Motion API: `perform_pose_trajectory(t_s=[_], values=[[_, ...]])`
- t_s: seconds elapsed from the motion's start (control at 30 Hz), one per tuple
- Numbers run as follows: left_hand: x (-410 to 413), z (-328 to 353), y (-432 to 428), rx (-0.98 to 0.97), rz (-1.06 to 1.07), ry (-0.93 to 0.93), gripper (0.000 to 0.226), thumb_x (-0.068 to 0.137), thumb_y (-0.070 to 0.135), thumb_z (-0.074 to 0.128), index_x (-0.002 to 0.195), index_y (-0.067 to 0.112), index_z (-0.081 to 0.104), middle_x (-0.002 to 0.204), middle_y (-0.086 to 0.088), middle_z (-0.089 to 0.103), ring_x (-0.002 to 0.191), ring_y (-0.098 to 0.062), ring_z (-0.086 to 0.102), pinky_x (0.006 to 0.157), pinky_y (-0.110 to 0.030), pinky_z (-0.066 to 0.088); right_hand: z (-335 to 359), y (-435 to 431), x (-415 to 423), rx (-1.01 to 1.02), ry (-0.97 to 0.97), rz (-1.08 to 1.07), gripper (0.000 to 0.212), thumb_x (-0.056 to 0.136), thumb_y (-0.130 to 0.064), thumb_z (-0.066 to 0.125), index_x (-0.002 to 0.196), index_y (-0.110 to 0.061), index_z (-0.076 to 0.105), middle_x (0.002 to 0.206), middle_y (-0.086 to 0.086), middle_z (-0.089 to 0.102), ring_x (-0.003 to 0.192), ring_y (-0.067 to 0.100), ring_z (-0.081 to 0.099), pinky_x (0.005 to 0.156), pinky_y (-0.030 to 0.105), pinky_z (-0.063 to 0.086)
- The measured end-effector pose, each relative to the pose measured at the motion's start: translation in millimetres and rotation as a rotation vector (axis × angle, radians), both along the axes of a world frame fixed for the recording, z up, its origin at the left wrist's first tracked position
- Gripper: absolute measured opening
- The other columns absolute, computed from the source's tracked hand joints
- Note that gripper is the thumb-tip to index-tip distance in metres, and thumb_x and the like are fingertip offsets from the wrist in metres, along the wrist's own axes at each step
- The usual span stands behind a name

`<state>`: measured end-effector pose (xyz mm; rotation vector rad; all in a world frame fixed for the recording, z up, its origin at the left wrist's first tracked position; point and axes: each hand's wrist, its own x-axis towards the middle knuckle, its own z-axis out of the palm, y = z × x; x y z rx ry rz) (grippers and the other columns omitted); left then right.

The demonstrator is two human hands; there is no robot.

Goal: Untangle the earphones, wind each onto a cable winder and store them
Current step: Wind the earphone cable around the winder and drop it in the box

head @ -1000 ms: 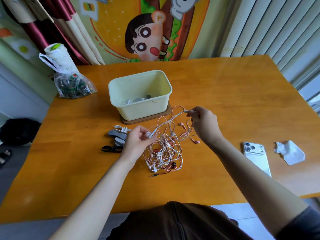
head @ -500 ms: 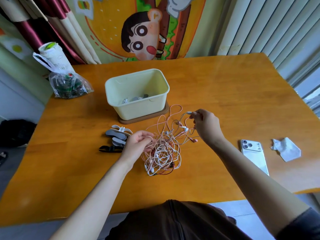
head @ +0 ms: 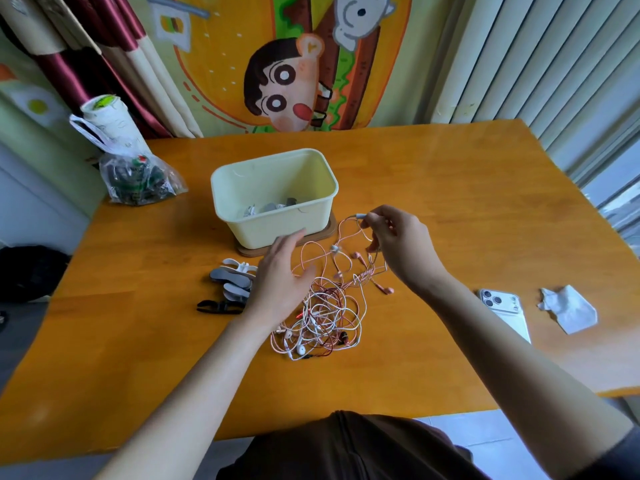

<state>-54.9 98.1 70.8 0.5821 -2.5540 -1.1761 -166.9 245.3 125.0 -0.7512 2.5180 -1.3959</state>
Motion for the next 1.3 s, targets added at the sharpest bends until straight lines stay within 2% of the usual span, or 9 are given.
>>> perform_pose_trajectory(t_s=[0.1, 0.23, 0.3, 0.43, 0.6, 0.73, 0.83, 1.1, 1.3], values=[[-10.9, 21.3, 11.4, 0.219, -0.147, 0.084, 0.058, 0.092, 0.018, 0.061, 0.144, 0.024, 0.035, 0.137, 0.016, 0.041, 0.126, 0.005, 0.035, 0.098, -0.001, 0.028, 5.7, -2.2, 3.6, 0.046, -0.007, 0.11, 0.022, 0.098, -0.018, 0.047, 0.086, -0.011, 0.063, 0.059, -0.011, 0.052, 0.045, 0.0, 0.055, 0.047, 0.01, 0.039], [-16.7, 28.2, 11.8, 0.378, -0.211, 0.032, 0.017, 0.098, 0.014, 0.05, 0.105, 0.023, 0.062, 0.096, 0.001, 0.067, 0.095, -0.009, 0.062, 0.087, -0.021, 0.047, 7.4, -2.1, 0.9, 0.129, 0.022, 0.124, 0.022, 0.098, -0.019, 0.046, 0.084, -0.014, 0.063, 0.062, -0.002, 0.054, 0.045, 0.005, 0.05, 0.046, 0.014, 0.036], [-13.7, 24.1, 6.5, 0.387, -0.178, -0.022, 0.021, 0.1, 0.013, 0.046, 0.09, 0.023, 0.062, 0.083, -0.005, 0.062, 0.079, -0.019, 0.058, 0.075, -0.027, 0.047, 6.6, 0.5, -2.1, 0.171, 0.016, 0.111, 0.022, 0.099, -0.019, 0.045, 0.085, -0.014, 0.062, 0.064, -0.003, 0.052, 0.046, 0.0, 0.05, 0.043, 0.013, 0.034], [-6.3, 17.4, 0.1, 0.404, -0.198, -0.107, 0.021, 0.101, 0.013, 0.043, 0.09, 0.015, 0.061, 0.078, -0.001, 0.061, 0.065, 0.001, 0.055, 0.067, -0.017, 0.044, 2.2, 4.1, -2.6, 0.173, 0.0, 0.078, 0.023, 0.099, -0.017, 0.045, 0.088, -0.01, 0.064, 0.065, -0.012, 0.05, 0.044, -0.013, 0.048, 0.042, 0.009, 0.033], [-2.9, 4.4, -5.3, 0.314, -0.164, -0.249, 0.016, 0.1, 0.017, 0.046, 0.091, 0.019, 0.06, 0.088, 0.002, 0.064, 0.089, -0.015, 0.061, 0.084, -0.029, 0.047, 0.3, 3.9, -5.6, 0.129, 0.008, -0.012, 0.024, 0.099, -0.017, 0.044, 0.085, -0.013, 0.063, 0.063, -0.003, 0.052, 0.042, 0.005, 0.045, 0.04, 0.013, 0.031], [-2.3, 8.7, -3.9, 0.426, -0.13, -0.204, 0.018, 0.1, 0.017, 0.045, 0.091, 0.014, 0.06, 0.09, -0.003, 0.066, 0.09, -0.013, 0.061, 0.081, -0.017, 0.045, -3.0, 4.9, -5.8, 0.143, 0.006, -0.029, 0.023, 0.099, -0.019, 0.044, 0.086, -0.013, 0.063, 0.064, -0.001, 0.054, 0.041, 0.005, 0.043, 0.039, 0.015, 0.029], [-0.8, 9.1, -6.7, 0.536, -0.105, -0.2, 0.019, 0.1, 0.016, 0.047, 0.092, 0.014, 0.064, 0.101, -0.004, 0.064, 0.094, -0.016, 0.061, 0.087, -0.029, 0.05, -4.3, 4.6, -4.8, 0.155, -0.001, -0.031, 0.023, 0.099, -0.021, 0.044, 0.087, -0.014, 0.062, 0.063, -0.006, 0.052, 0.04, 0.0, 0.047, 0.039, 0.013, 0.03], [12.3, 2.9, -8.8, 0.707, -0.179, -0.21, 0.026, 0.095, 0.0, 0.051, 0.114, 0.014, 0.062, 0.104, -0.009, 0.067, 0.093, -0.016, 0.067, 0.086, -0.026, 0.055, -8.3, 8.9, -10.7, 0.18, -0.009, -0.091, 0.025, 0.1, -0.024, 0.043, 0.09, -0.013, 0.063, 0.064, -0.003, 0.053, 0.049, 0.014, 0.041, 0.049, 0.029, 0.032], [9.5, -7.1, -4.8, 0.194, -0.139, -0.453, 0.034, 0.096, 0.018, 0.055, 0.129, 0.023, 0.052, 0.133, 0.002, 0.043, 0.126, -0.018, 0.046, 0.102, -0.03, 0.039, -8.4, 7.7, -6.6, 0.182, -0.047, 0.056, 0.023, 0.1, -0.022, 0.044, 0.087, -0.015, 0.062, 0.064, -0.005, 0.053, 0.047, 0.011, 0.039, 0.039, 0.014, 0.029]])
